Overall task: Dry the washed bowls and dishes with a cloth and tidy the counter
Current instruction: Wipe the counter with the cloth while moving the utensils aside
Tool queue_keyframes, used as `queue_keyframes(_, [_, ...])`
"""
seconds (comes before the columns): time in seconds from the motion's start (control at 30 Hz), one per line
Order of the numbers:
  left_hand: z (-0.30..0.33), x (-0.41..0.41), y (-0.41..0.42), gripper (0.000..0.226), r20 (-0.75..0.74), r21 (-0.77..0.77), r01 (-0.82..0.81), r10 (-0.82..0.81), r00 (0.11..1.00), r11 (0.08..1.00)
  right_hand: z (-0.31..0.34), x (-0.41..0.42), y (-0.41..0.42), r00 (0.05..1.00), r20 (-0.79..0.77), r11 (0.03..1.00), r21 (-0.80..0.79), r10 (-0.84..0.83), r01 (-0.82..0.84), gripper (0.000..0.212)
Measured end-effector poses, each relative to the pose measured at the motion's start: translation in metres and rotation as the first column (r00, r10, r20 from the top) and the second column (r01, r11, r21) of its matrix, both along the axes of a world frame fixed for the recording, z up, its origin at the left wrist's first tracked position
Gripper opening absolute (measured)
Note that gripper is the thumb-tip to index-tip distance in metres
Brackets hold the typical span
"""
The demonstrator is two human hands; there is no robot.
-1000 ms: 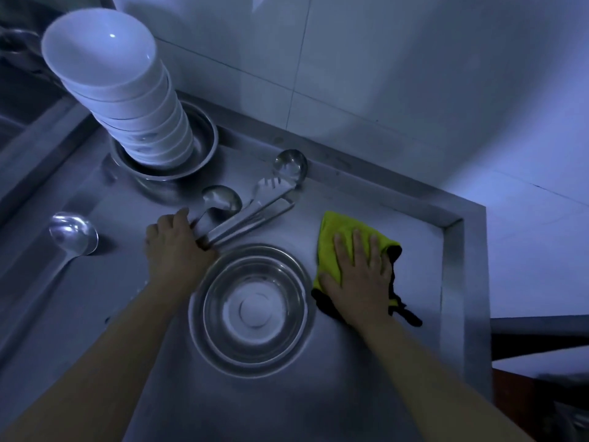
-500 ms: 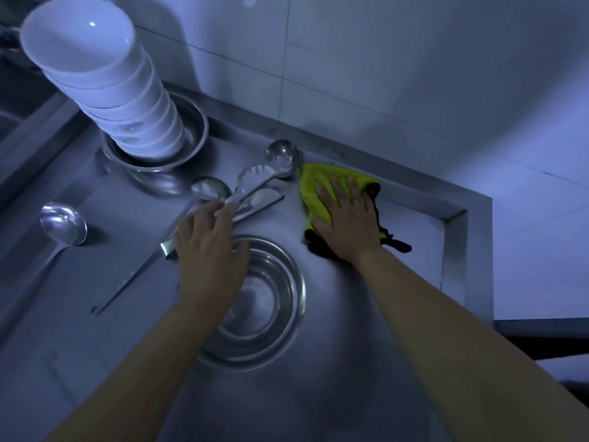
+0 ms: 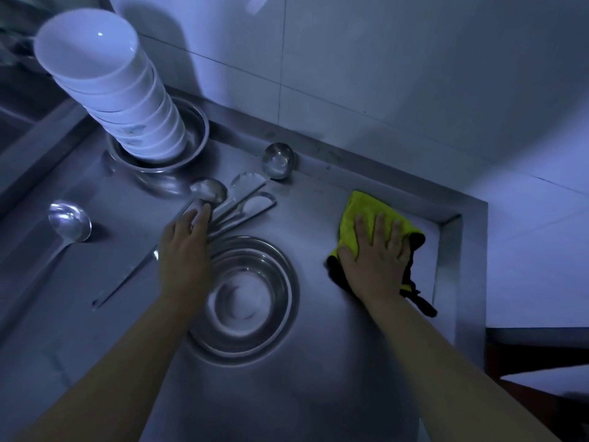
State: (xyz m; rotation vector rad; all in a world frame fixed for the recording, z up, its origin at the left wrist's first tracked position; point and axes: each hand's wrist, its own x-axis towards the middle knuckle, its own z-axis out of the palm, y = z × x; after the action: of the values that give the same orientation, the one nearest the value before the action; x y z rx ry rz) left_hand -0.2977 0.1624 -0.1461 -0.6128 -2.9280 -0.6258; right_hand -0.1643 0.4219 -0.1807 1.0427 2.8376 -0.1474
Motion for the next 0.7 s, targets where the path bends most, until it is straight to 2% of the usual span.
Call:
queue_keyframes(0.23, [-0.005,-0.01,-0.025,0.063,0.003,0.052,-0.083,0.083,0.997,0.995,0.0,-0.074,-0.032,0.983,-0.032,0.982,-0.05,0.182,-0.183,0.065])
queue_keyframes(0.37, [-0.006,-0.013,-0.032,0.052,-0.013,0.062,-0.145,0.146,0.989,0.988,-0.003,-0.114,-0.056,0.951,-0.041,0.951,-0.045,0.306,-0.307,0.063])
queue_keyframes(0.53, [-0.002,-0.004,-0.032,0.053,-0.014,0.063,-0.161,0.163,0.987,0.985,-0.006,-0.113,-0.067,0.899,-0.058,0.9,0.002,0.434,-0.435,0.062])
queue_keyframes(0.63, [0.002,0.004,-0.026,0.055,-0.017,0.067,-0.164,0.165,0.986,0.984,-0.003,-0.098,-0.051,0.831,-0.061,0.834,0.025,0.552,-0.552,0.061])
queue_keyframes(0.7, [0.005,0.012,-0.022,0.057,-0.038,0.055,-0.163,0.165,0.986,0.985,0.0,-0.084,-0.032,0.827,-0.054,0.828,0.047,0.56,-0.558,0.061])
